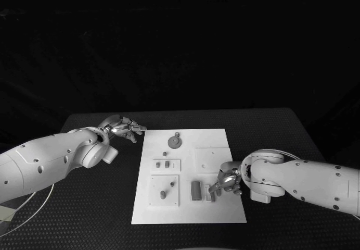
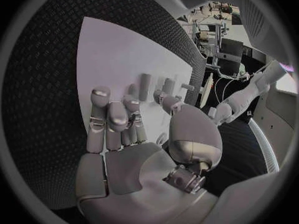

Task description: Assemble the parts on the task board

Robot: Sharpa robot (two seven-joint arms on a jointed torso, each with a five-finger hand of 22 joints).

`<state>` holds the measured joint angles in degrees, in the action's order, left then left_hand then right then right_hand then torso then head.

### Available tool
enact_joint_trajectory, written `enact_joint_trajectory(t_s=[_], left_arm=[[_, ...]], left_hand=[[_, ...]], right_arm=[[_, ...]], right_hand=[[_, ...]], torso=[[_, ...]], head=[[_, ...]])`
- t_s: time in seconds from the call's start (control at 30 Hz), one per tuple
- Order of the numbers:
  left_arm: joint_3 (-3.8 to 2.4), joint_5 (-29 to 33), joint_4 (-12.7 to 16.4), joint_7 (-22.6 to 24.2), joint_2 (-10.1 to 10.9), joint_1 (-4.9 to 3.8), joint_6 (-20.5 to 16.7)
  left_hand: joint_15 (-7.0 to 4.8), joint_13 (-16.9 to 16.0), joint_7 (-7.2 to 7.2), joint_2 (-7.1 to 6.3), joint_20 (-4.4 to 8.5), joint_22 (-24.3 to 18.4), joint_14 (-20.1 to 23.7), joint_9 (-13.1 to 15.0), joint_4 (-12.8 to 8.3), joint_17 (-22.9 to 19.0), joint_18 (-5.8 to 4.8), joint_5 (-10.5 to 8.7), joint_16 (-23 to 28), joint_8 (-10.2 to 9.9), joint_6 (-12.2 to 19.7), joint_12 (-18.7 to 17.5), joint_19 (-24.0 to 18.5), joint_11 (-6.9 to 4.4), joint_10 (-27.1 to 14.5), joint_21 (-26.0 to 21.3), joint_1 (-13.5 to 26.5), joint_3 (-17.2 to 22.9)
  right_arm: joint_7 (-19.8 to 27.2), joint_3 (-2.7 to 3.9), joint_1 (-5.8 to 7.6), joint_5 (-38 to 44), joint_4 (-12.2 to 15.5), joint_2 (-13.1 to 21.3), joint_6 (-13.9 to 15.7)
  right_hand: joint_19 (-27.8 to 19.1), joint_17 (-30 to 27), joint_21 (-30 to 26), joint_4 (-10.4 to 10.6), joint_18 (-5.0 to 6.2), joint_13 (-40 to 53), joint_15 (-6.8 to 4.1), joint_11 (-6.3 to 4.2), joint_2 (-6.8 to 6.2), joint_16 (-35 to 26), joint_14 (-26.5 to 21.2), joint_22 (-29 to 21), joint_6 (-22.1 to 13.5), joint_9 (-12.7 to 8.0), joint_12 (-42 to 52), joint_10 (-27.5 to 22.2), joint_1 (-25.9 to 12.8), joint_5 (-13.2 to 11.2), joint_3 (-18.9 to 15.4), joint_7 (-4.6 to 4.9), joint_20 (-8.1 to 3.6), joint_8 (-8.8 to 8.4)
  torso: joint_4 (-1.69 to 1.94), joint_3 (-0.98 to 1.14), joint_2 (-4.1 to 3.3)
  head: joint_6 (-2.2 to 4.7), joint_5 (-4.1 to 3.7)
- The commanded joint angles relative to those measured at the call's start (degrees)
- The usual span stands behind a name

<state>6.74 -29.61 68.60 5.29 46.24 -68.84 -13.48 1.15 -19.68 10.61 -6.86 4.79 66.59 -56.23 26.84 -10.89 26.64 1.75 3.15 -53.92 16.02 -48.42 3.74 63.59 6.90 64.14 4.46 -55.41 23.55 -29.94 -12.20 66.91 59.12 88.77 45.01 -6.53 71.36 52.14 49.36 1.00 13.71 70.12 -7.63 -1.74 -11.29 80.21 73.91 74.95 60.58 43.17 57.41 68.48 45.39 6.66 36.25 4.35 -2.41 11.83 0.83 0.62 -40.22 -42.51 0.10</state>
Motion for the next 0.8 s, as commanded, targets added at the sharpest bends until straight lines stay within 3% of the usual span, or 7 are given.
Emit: enact_joint_trajectory(t_s=[0.03,0.43,0.67,0.8], left_arm=[[-0.03,0.21,0.20,0.30,0.00,-0.07,0.65],[-0.03,0.20,0.22,0.24,0.01,-0.07,0.70],[-0.03,0.20,0.21,0.22,0.04,-0.07,0.66],[-0.03,0.17,0.22,0.21,0.03,-0.07,0.67]], left_hand=[[-0.13,-0.08,0.12,-0.13,-0.18,-0.09,0.03,-0.06,0.03,0.06,0.76,0.08,0.34,0.37,0.40,0.24,0.37,0.20,-0.17,-0.36,0.50,-0.27],[-0.11,-0.08,0.12,-0.12,-0.20,-0.12,0.05,-0.10,0.22,0.08,0.75,0.07,0.38,0.37,0.41,0.23,0.36,0.21,-0.19,-0.39,0.83,-0.42],[-0.11,-0.08,0.12,-0.08,-0.19,-0.13,0.05,-0.11,0.23,0.09,0.76,0.07,0.39,0.37,0.41,0.23,0.36,0.21,-0.19,-0.40,0.83,-0.41],[-0.11,-0.08,0.12,-0.07,-0.19,-0.13,0.05,-0.11,0.22,0.09,0.76,0.07,0.39,0.38,0.41,0.23,0.36,0.21,-0.19,-0.40,0.82,-0.41]], right_arm=[[-0.70,-0.06,-0.29,0.98,-0.30,-0.14,-1.89],[-0.80,-0.07,-1.21,1.43,-1.53,-1.37,-1.29],[-1.20,-0.21,-1.73,2.80,-2.14,-2.00,-1.47],[-1.33,-0.29,-1.97,3.21,-2.36,-2.29,-1.93]], right_hand=[[-0.09,-0.09,0.24,-0.08,1.29,-0.08,-0.15,0.03,0.07,0.01,0.16,0.94,-0.27,0.04,0.17,-0.03,-0.75,-0.23,0.41,0.30,0.14,0.03],[-0.03,-0.06,0.35,-0.89,1.29,-0.05,-0.18,-0.02,1.11,0.11,0.21,1.01,-0.07,0.15,0.27,0.02,-1.30,-0.29,0.72,0.25,0.12,0.18],[-0.03,0.01,0.58,-4.03,1.29,-0.01,-0.26,-0.10,2.87,0.28,0.23,1.07,0.20,0.29,0.43,0.14,-1.83,-0.30,0.67,0.15,0.13,0.37],[-0.02,-0.01,0.70,-7.40,1.29,-0.03,-0.30,-0.17,4.46,0.34,0.25,1.04,0.46,0.34,0.51,0.28,-2.33,-0.27,0.79,0.08,0.23,0.52]], torso=[[-0.01,0.00,0.01],[0.02,0.03,0.01],[-0.05,0.01,0.00],[0.00,0.03,0.01]], head=[[-0.12,0.03],[-0.23,-0.02],[-0.32,-0.07],[-0.45,-0.08]])
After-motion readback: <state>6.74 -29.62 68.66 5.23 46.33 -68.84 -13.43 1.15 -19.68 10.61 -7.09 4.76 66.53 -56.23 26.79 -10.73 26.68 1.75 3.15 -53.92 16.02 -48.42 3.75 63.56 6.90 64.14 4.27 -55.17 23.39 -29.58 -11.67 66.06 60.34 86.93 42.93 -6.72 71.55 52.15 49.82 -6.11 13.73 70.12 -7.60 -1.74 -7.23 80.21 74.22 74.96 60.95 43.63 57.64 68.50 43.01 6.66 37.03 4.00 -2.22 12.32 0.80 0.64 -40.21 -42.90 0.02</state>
